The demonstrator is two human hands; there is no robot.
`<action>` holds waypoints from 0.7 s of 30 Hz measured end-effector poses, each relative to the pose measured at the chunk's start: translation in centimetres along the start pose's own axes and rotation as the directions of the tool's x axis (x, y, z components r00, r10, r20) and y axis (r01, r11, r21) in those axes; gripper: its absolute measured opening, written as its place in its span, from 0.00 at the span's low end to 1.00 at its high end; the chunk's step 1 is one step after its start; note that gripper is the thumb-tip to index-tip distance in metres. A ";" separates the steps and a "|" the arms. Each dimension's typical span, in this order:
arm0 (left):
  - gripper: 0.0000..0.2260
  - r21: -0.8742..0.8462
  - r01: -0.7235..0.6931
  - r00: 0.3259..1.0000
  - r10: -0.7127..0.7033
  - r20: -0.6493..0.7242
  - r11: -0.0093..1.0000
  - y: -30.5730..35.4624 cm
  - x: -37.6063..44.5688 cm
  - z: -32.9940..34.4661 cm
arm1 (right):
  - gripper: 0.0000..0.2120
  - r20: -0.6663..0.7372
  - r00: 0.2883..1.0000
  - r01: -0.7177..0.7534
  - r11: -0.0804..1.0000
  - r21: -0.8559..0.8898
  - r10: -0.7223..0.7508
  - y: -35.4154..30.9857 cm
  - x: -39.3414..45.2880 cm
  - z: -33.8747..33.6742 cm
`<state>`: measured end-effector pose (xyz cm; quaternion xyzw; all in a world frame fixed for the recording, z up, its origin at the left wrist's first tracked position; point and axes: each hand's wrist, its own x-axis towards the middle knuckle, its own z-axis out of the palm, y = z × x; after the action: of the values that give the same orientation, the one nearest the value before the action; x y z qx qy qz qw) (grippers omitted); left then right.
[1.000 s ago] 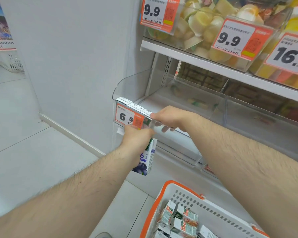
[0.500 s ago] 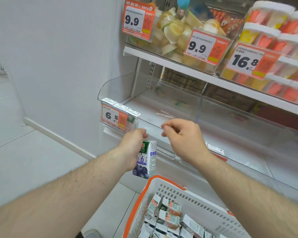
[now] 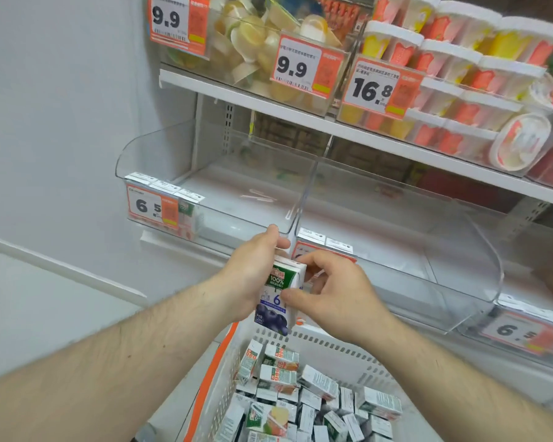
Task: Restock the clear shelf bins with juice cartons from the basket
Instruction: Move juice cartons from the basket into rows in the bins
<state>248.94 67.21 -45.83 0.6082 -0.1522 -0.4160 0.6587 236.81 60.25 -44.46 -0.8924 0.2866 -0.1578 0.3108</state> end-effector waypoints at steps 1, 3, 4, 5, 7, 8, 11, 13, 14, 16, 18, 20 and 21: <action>0.17 -0.014 0.002 0.999 -0.001 0.046 1.000 -0.1 -0.1 0.7 | 0.11 -0.017 1.000 -0.015 1.000 0.014 0.016 0.5 -0.5 -0.6; 0.19 -0.083 0.010 0.984 0.005 0.179 0.996 -0.3 -0.4 1.9 | 0.13 -0.045 0.998 -0.050 0.996 0.074 0.053 1.5 -1.7 -1.9; 0.19 -0.121 0.011 0.969 0.020 0.247 0.993 -0.4 -0.7 2.5 | 0.15 -0.054 0.996 -0.068 0.992 0.111 0.074 2.1 -2.3 -2.7; 0.16 -0.147 0.003 0.953 0.042 0.300 0.989 -0.5 -1.0 3.0 | 0.16 -0.057 0.994 -0.086 0.985 0.153 0.096 2.8 -2.8 -3.5; 0.15 -0.182 -0.012 0.917 0.083 0.391 0.983 -1.2 -1.3 3.8 | 0.17 -0.060 0.990 -0.105 0.961 0.255 0.124 4.3 -3.9 -5.3; 0.19 -0.165 -0.018 0.893 0.091 0.440 0.986 -1.7 -1.3 4.1 | 0.17 -0.071 0.989 -0.100 0.944 0.314 0.128 5.0 -4.5 -6.1; 0.29 0.205 -0.238 0.832 0.090 0.548 0.949 -3.2 -1.8 5.8 | 0.18 -0.129 0.982 -0.061 0.870 0.489 0.141 7.4 -6.1 -8.5; 0.26 0.358 -0.345 0.825 0.099 0.556 0.868 -4.1 -2.5 8.0 | 0.17 -0.153 0.978 -0.036 0.842 0.539 0.140 8.6 -6.9 -9.6; 0.22 0.366 -0.366 0.834 0.128 0.536 0.856 -4.5 -2.8 9.4 | 0.17 -0.156 0.978 -0.032 0.844 0.535 0.136 9.1 -7.1 -10.0; 0.17 0.340 -0.403 0.844 0.201 0.498 0.850 -5.4 -3.1 11.9 | 0.18 -0.168 0.976 -0.038 0.865 0.500 0.139 10.2 -7.7 -11.0; 0.15 0.330 -0.438 0.846 0.260 0.465 0.836 -6.1 -3.2 14.1 | 0.19 -0.210 0.964 -0.052 0.890 0.453 0.163 11.0 -8.4 -12.1; 0.13 0.324 -0.478 0.838 0.315 0.445 0.816 -6.8 -3.0 16.3 | 0.21 -0.284 0.938 -0.096 0.937 0.336 0.198 11.4 -9.3 -13.4; 0.12 0.326 -0.508 0.827 0.345 0.444 0.797 -7.1 -2.8 17.4 | 0.24 -0.332 0.919 -0.127 0.956 0.265 0.214 11.6 -9.7 -13.9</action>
<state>232.34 58.15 -47.82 0.5996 -0.4941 -0.3142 0.5455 218.01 52.24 -42.44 -0.7764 0.3942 -0.3226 0.3711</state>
